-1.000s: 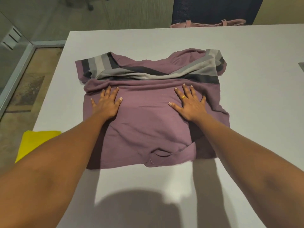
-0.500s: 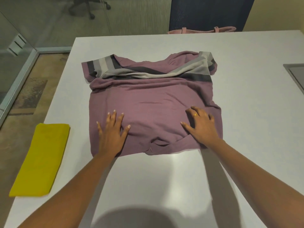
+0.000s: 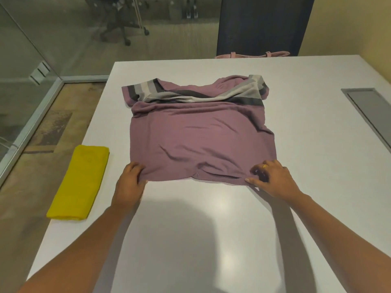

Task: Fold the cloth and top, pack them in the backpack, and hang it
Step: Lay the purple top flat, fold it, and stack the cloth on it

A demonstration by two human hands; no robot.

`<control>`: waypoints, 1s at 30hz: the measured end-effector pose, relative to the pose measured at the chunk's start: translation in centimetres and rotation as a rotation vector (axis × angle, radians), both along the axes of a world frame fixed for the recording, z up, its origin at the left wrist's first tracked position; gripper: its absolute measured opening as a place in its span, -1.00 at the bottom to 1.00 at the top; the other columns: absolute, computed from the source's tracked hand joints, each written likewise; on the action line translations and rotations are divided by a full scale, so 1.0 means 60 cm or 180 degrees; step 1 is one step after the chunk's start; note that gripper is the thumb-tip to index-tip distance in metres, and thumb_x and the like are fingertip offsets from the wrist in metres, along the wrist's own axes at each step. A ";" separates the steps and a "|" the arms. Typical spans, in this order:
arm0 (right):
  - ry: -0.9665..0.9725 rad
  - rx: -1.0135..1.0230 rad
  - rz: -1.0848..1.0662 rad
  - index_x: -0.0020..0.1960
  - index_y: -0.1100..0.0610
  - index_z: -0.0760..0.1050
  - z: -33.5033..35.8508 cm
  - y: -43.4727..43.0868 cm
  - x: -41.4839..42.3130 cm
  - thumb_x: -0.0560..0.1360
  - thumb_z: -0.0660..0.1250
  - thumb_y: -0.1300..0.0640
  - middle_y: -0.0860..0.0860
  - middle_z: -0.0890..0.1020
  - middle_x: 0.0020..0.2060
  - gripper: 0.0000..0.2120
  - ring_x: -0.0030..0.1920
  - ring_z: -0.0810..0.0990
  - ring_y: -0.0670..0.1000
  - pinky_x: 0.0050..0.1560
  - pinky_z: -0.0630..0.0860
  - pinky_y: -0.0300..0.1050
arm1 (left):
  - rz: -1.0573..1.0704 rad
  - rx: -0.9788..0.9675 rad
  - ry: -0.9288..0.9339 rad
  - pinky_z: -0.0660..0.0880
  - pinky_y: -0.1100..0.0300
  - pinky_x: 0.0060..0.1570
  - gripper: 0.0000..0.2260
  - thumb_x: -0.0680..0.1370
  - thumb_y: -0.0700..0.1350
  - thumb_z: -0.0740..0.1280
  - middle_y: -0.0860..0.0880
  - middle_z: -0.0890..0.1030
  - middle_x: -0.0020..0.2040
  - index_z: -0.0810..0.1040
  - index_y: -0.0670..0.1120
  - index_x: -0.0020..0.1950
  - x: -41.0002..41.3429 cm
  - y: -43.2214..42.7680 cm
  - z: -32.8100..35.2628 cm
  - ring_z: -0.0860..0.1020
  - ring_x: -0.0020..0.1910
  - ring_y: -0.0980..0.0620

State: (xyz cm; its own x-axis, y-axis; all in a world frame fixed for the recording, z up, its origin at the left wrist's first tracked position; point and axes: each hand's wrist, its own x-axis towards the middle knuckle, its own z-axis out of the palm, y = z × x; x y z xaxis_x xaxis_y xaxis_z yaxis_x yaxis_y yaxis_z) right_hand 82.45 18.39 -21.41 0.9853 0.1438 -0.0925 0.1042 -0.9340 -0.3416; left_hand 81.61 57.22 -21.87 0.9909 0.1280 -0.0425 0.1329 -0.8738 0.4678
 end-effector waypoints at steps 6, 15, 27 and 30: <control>-0.0293 0.0026 -0.0252 -0.16 0.20 0.54 -0.004 -0.007 -0.042 0.41 0.43 0.11 0.04 0.51 -0.22 -0.84 -0.15 0.44 0.12 -0.17 0.27 -0.12 | 0.1061 -0.0503 -0.0515 0.44 0.04 0.04 -0.84 0.54 -0.33 0.26 -0.29 0.56 0.08 0.56 -0.35 0.05 -0.014 -0.005 0.005 0.53 0.04 -0.26; -0.0341 -0.0081 -0.0219 -0.11 0.19 0.55 0.007 -0.034 -0.086 0.44 0.40 0.14 0.06 0.58 -0.19 -0.89 -0.16 0.53 0.14 -0.19 0.36 -0.10 | 0.0827 -0.0849 0.0016 0.45 -0.01 0.13 -0.62 0.46 -0.35 0.36 -0.28 0.50 0.20 0.40 -0.29 0.26 -0.030 -0.013 0.003 0.49 0.14 -0.26; -0.0047 0.0641 -0.1583 0.11 0.23 0.54 -0.012 -0.028 -0.105 0.38 0.48 0.11 0.19 0.51 0.06 -0.64 0.08 0.49 0.18 -0.01 0.39 -0.13 | 0.1562 -0.2047 -0.0366 0.56 0.32 -0.37 -0.73 0.54 -0.20 0.32 -0.18 0.61 -0.07 0.54 -0.27 0.20 -0.027 -0.027 0.010 0.57 -0.32 -0.04; 0.0065 0.1033 -0.2080 0.01 0.23 0.55 -0.006 -0.023 -0.100 0.42 0.43 0.20 0.16 0.61 -0.07 -0.80 -0.13 0.52 0.13 -0.13 0.35 -0.17 | 0.1767 -0.2392 -0.0583 0.53 0.42 -0.44 -0.72 0.54 -0.21 0.31 -0.20 0.63 0.00 0.52 -0.28 0.23 -0.028 -0.022 0.014 0.57 -0.38 0.06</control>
